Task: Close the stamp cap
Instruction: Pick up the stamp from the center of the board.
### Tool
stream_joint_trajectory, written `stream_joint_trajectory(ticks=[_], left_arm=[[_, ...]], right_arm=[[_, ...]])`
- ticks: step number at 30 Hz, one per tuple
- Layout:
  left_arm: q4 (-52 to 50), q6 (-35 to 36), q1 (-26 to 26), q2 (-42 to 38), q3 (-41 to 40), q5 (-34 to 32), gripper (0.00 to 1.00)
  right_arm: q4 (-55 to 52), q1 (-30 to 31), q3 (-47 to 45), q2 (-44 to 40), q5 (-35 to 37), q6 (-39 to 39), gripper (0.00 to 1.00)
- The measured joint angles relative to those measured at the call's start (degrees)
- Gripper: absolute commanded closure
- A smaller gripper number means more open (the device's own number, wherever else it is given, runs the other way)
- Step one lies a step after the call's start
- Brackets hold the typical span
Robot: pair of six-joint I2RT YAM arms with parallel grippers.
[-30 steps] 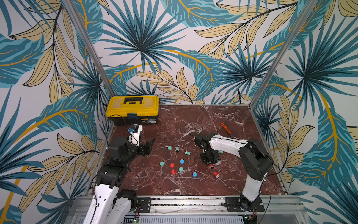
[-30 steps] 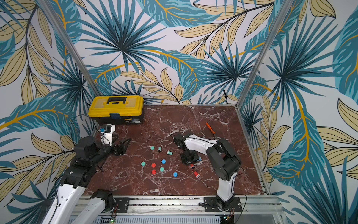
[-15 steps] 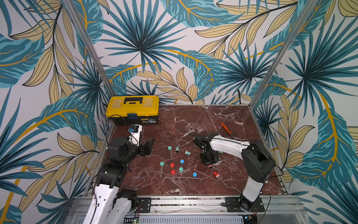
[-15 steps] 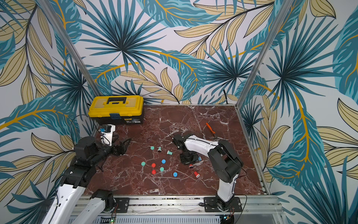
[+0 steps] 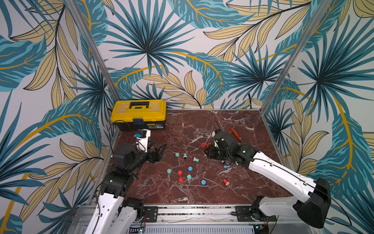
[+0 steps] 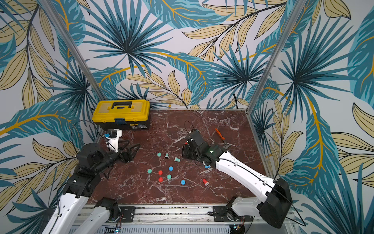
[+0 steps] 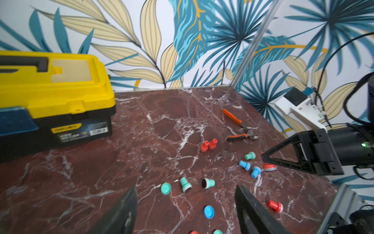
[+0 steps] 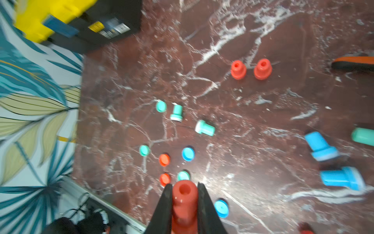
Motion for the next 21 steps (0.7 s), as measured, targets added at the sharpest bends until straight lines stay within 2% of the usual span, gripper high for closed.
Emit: stream_joint_trajectory(ticks=[10, 16, 21], left_arm=[[15.76, -2.86, -20.13, 3.48, -1.38, -6.82, 0.26], [21.33, -1.46, -27.54, 10.27, -0.46, -9.68, 0.3], [22.45, 0.15, -30.91, 15.45, 2.25, -12.28, 0.36]], right_arm=[[24.57, 3.02, -6.62, -7.17, 1.18, 16.55, 0.98], [33.09, 7.02, -8.26, -9.27, 4.76, 21.29, 0.98], [37.13, 8.5, -8.33, -9.31, 6.49, 23.08, 0.98]])
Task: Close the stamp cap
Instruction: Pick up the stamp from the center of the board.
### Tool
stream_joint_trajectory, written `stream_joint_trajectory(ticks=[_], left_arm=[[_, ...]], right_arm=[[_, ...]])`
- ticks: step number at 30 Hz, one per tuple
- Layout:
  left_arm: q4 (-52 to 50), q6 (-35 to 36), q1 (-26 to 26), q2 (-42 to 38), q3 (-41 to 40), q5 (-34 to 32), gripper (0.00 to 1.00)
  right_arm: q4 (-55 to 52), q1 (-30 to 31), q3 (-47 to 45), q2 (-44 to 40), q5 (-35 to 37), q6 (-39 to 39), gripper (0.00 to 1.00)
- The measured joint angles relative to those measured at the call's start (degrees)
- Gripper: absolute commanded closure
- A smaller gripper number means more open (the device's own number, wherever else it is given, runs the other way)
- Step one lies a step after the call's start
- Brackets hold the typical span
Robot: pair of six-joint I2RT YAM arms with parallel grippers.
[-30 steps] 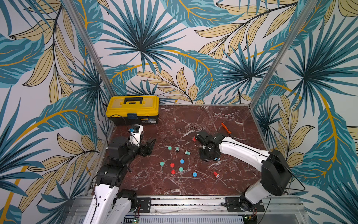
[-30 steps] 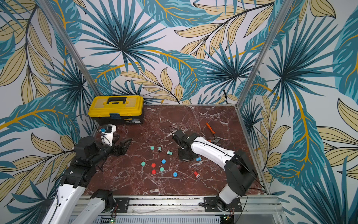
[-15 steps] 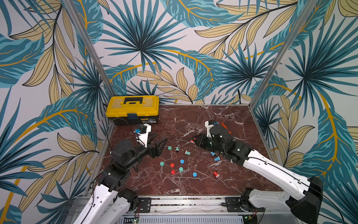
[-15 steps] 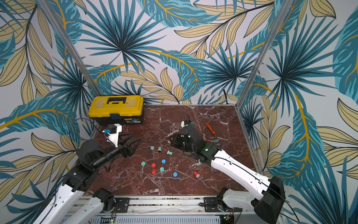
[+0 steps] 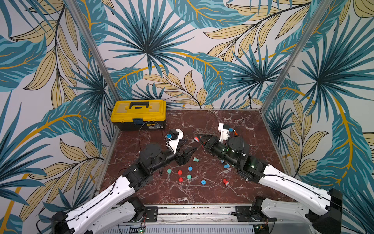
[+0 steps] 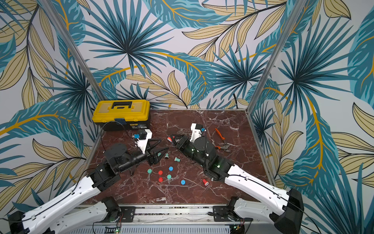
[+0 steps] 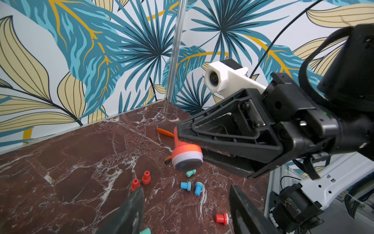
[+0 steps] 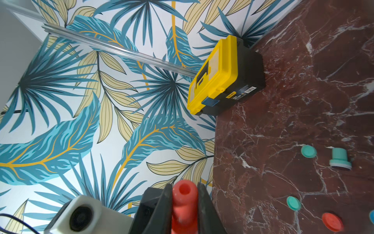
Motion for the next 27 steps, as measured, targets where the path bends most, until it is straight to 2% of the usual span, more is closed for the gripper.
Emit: stream_joint_trajectory(ticks=[9, 22, 27], left_arm=[[1.57, 1.6, -0.57, 1.62, 2.89, -1.75, 0.48], [2.16, 2.05, -0.57, 4.09, 3.32, -0.55, 0.52], [2.32, 2.23, -0.59, 3.91, 3.32, -0.7, 0.62]], right_arm=[[2.4, 1.29, -0.02, 0.42, 0.55, 1.27, 0.98], [3.52, 1.9, -0.39, 0.52, 1.36, 1.88, 0.98], [3.87, 1.95, -0.42, 0.52, 1.18, 1.88, 0.98]])
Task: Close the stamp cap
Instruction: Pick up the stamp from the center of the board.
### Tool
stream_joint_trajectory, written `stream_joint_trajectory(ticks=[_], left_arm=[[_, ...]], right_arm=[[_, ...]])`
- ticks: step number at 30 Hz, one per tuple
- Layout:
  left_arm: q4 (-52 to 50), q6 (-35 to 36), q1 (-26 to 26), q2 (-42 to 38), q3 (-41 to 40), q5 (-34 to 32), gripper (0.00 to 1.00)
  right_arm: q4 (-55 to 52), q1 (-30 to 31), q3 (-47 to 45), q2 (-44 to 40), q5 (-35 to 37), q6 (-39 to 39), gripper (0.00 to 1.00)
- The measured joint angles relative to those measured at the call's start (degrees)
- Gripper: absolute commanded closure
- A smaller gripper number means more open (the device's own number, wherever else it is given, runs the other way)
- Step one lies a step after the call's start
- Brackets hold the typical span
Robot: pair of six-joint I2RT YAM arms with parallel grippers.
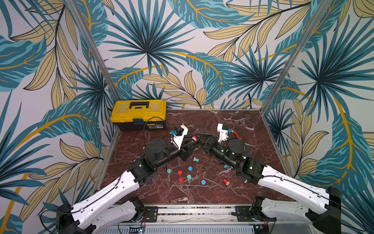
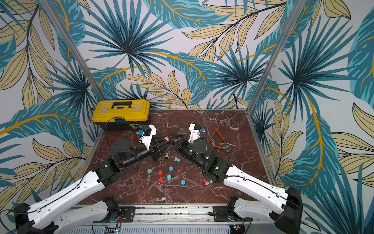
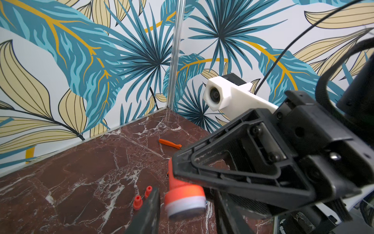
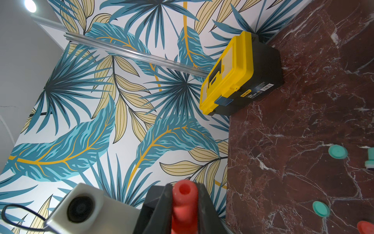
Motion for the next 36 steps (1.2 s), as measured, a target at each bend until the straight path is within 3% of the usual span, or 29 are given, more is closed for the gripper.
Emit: stream_joint_trajectory(ticks=[6, 12, 16, 25, 31, 36], left_arm=[[-0.09, 1.29, -0.09, -1.03, -0.02, -0.48, 0.78], [-0.31, 7.19, -0.09, -3.5, -0.96, 1.07, 0.82], [-0.22, 12.02, -0.09, -6.45, -2.51, 5.64, 0.82], [-0.2, 17.35, -0.09, -13.18, -4.5, 21.14, 0.82], [-0.24, 17.11, -0.09, -12.5, -4.5, 29.33, 0.85], [-0.39, 17.03, -0.09, -11.5, -4.52, 31.41, 0.85]], right_arm=[[0.85, 0.15, 0.0, 0.0, -1.49, -0.28, 0.93], [-3.26, 0.24, 2.03, -1.01, -5.27, -6.47, 0.6], [-15.41, 0.28, 7.54, -4.0, -8.87, -14.05, 0.47], [-37.99, -1.01, 20.24, -9.6, -20.31, -27.58, 0.47], [-41.97, -1.01, 19.41, -6.14, -30.01, -28.15, 0.52], [-42.05, -1.01, 18.86, -4.7, -35.36, -27.65, 0.58]])
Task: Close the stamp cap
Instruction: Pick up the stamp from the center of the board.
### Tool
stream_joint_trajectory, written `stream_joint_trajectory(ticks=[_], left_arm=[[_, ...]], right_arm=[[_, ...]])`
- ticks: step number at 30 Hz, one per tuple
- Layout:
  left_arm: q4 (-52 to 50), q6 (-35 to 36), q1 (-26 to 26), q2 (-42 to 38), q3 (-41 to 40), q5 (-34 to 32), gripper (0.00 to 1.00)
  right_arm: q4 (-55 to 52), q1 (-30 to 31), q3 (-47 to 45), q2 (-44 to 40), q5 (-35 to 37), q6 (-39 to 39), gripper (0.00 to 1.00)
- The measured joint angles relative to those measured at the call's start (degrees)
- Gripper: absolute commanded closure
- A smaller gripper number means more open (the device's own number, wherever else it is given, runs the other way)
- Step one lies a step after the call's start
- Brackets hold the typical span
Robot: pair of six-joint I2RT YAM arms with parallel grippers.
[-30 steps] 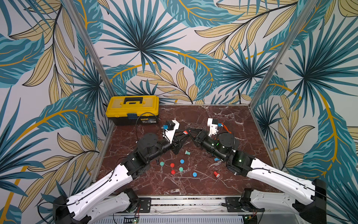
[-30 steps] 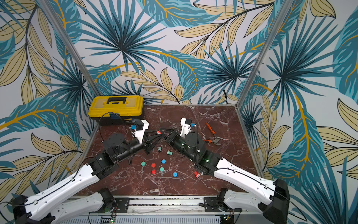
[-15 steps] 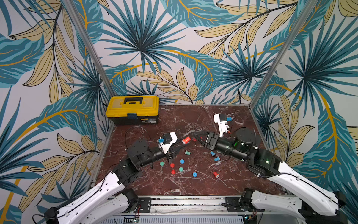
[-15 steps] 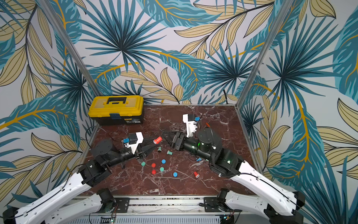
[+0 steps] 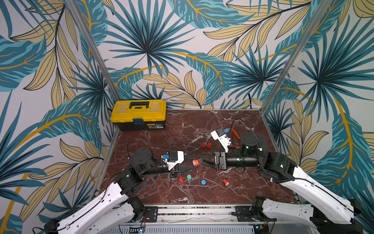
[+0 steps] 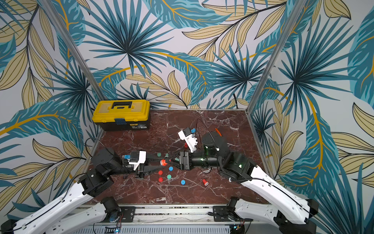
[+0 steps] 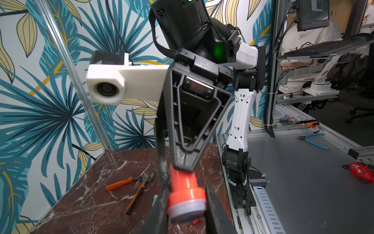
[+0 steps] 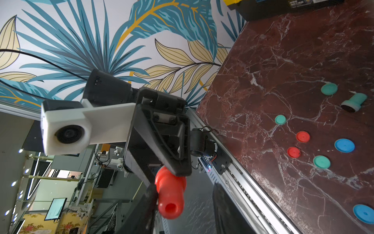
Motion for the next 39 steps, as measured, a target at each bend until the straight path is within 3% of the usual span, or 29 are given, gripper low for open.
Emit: stream_joint_trajectory(ticks=[17, 20, 22, 25, 28, 34, 39], left_arm=[[-0.13, -0.31, 0.13, 0.55, 0.02, 2.45, 0.84], [-0.33, -0.35, 0.17, 0.5, 0.02, 2.43, 0.7], [-0.76, -0.37, 0.17, 0.39, 0.0, 2.19, 0.65], [-0.63, -0.7, 0.07, 0.09, 0.0, 0.96, 0.38], [-0.46, -0.9, -0.02, -1.27, -0.26, -2.32, 0.25], [-3.78, -0.5, 0.11, -4.68, -0.7, -12.37, 0.22], [-15.26, 0.55, 1.14, -3.65, 3.87, -21.66, 0.2]], right_arm=[[1.36, -0.13, -0.22, 1.46, -5.14, 0.98, 0.78], [1.68, -0.13, -0.48, 1.4, -5.2, 1.25, 0.84], [2.1, -0.17, -0.83, 1.38, -5.31, 1.33, 0.89], [2.82, -0.15, -1.38, 1.68, -5.07, 1.46, 0.91], [2.47, -0.15, -1.7, 2.25, -3.41, 1.42, 0.92], [-2.4, -0.15, -1.51, 3.93, 3.61, -0.7, 0.92], [-5.42, -0.15, -1.16, 9.35, 7.89, -1.79, 0.92]])
